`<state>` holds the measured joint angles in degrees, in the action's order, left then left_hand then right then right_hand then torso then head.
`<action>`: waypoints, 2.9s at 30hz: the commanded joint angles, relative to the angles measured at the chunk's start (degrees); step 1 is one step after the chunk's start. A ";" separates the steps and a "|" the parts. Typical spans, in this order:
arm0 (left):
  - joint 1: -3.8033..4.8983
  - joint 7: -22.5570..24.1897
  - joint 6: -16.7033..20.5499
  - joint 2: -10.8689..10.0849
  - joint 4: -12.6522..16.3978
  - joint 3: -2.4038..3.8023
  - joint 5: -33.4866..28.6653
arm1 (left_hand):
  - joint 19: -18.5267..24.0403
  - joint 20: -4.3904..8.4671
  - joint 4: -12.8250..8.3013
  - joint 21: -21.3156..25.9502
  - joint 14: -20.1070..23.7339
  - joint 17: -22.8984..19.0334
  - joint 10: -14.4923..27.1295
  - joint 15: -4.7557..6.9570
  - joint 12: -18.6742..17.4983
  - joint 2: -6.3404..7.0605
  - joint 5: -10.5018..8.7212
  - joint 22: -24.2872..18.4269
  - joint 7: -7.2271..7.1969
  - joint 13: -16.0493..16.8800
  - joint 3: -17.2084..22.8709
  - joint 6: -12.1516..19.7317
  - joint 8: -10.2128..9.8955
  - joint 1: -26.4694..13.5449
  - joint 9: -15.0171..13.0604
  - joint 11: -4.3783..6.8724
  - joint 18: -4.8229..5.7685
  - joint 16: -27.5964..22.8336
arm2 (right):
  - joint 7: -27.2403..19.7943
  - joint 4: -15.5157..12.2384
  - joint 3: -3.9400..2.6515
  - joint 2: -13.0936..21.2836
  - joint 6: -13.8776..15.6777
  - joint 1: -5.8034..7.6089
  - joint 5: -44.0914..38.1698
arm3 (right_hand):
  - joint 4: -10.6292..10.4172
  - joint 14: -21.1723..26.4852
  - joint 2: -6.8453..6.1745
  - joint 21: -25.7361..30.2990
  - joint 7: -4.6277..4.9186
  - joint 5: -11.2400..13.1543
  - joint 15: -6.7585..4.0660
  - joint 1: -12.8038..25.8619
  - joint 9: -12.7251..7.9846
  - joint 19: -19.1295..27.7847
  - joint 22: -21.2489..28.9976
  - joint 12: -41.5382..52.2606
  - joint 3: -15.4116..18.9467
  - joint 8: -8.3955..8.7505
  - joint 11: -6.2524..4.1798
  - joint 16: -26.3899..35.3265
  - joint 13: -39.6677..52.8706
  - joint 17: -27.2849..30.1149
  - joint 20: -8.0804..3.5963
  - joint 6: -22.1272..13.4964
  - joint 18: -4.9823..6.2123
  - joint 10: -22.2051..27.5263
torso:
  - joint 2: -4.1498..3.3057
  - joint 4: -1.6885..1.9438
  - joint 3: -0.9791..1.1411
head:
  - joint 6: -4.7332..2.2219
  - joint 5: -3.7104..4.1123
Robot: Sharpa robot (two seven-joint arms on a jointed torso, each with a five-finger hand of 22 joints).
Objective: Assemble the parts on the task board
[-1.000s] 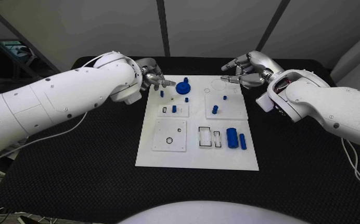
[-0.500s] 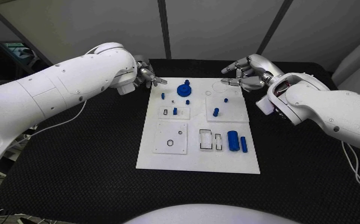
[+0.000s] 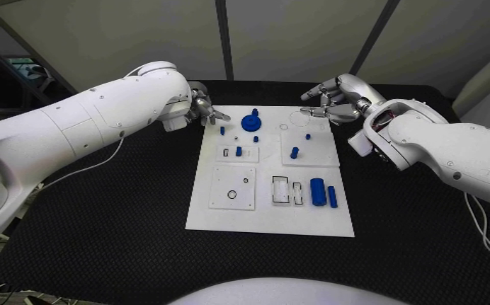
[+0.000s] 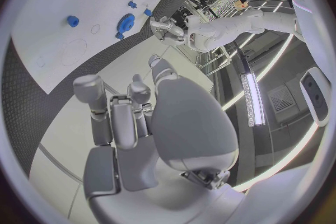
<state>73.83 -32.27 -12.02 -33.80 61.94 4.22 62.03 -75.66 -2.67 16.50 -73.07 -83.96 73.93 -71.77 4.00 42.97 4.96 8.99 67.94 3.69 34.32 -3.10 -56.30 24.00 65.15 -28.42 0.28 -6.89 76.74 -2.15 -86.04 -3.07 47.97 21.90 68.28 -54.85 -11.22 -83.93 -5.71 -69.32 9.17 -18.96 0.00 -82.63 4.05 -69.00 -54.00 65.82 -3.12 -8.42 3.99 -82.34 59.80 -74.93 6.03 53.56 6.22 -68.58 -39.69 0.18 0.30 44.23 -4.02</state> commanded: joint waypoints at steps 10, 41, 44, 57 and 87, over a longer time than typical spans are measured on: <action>0.00 0.86 -2.11 0.91 -0.42 -0.28 0.50 | -0.92 0.08 -0.36 -0.69 -2.21 0.13 -0.83 -0.07 0.50 -0.88 -0.44 0.78 -0.16 -0.36 -0.97 -1.36 0.02 0.86 0.69 0.33 1.54 0.21 | -0.53 0.06 -0.04 -0.26 -0.40 0.07 0.13 | -0.47 -3.05 -0.12 0.41 -0.20 -0.27 -0.29 0.73 -0.09 0.30 0.13 -0.28 -0.09 -0.36 0.01 0.40 0.01 -2.84 -0.06 0.14 1.06 0.31 | -0.03 0.01 0.03 | 0.11 0.08; -0.27 1.29 -4.29 2.15 -1.78 -0.71 0.51 | -1.31 0.42 -2.79 -0.94 -2.24 0.13 -1.10 0.28 0.48 -4.79 -0.26 1.61 -0.58 -1.32 0.12 -2.58 0.32 7.00 2.29 0.75 1.67 0.22 | -0.55 -0.03 -0.04 -0.37 -0.48 0.07 0.13 | -0.47 -3.05 -0.12 0.41 -0.20 -0.27 -0.29 0.73 -0.09 0.30 0.13 -0.28 -0.09 -0.36 0.01 0.40 0.01 -2.84 -0.06 0.14 1.06 0.31 | 0.00 0.05 0.01 | 0.53 0.34; -0.31 1.36 -4.42 2.24 -1.87 -0.72 0.50 | -1.31 0.44 -2.93 -0.93 -2.24 0.13 -1.10 0.28 0.47 -4.91 -0.27 1.62 -0.59 -1.37 0.20 -2.62 0.32 7.22 2.35 0.77 1.67 0.22 | -0.56 -0.03 -0.04 -0.38 -0.49 0.07 0.13 | -0.47 -3.05 -0.12 0.41 -0.20 -0.27 -0.29 0.73 -0.09 0.30 0.13 -0.28 -0.09 -0.36 0.01 0.40 0.01 -2.84 -0.06 0.14 1.06 0.31 | 0.02 0.05 0.01 | 0.52 0.36; -0.39 1.68 -4.03 2.36 -2.02 -0.73 0.36 | -1.39 0.59 -4.54 -0.96 -2.24 0.13 -1.13 0.47 0.29 -6.25 -0.21 1.87 -0.86 -1.75 1.34 -2.83 0.37 9.61 2.86 1.00 1.70 0.23 | -0.56 -0.03 -0.04 -0.38 -0.49 0.07 0.13 | -0.47 -3.05 -0.08 0.48 -0.21 -0.33 -0.31 0.69 -0.09 0.31 0.21 -0.23 -0.14 -0.37 -0.01 0.45 0.04 -2.81 -0.07 0.14 1.08 0.27 | 0.01 0.07 0.03 | 0.67 0.38; -1.46 3.29 8.95 -8.88 12.57 -0.84 -14.60 | -1.57 1.26 -16.81 -0.33 -2.34 0.26 -4.35 1.13 1.00 0.89 -3.11 3.06 -1.62 -2.12 41.00 -1.76 6.04 3.26 0.79 1.84 1.69 0.31 | -0.36 0.10 -0.04 -0.02 -0.68 0.08 0.13 | -0.44 -3.05 0.02 0.58 -0.23 -0.76 -0.34 0.56 -0.08 0.27 0.29 -0.22 -0.33 -0.42 -0.04 0.52 0.01 -2.76 -0.10 0.17 1.08 0.27 | 0.25 0.37 0.05 | 0.70 -0.15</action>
<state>72.38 -29.81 -6.58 -42.60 73.81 3.37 50.84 -77.49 -1.65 6.09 -73.57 -83.96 74.14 -74.99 4.81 43.67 5.88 6.02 71.09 2.44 32.13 31.26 -57.95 29.81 68.74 -27.47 1.39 -4.33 76.73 -2.17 -85.91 -3.07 47.92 21.55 68.28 -54.85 -11.38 -83.94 -5.94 -69.12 9.17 -19.49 -0.01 -82.40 4.05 -69.00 -53.76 65.82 -3.28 -8.64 3.99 -82.13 59.80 -74.95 6.03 53.56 6.22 -68.58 -39.48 0.48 0.32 44.92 -4.13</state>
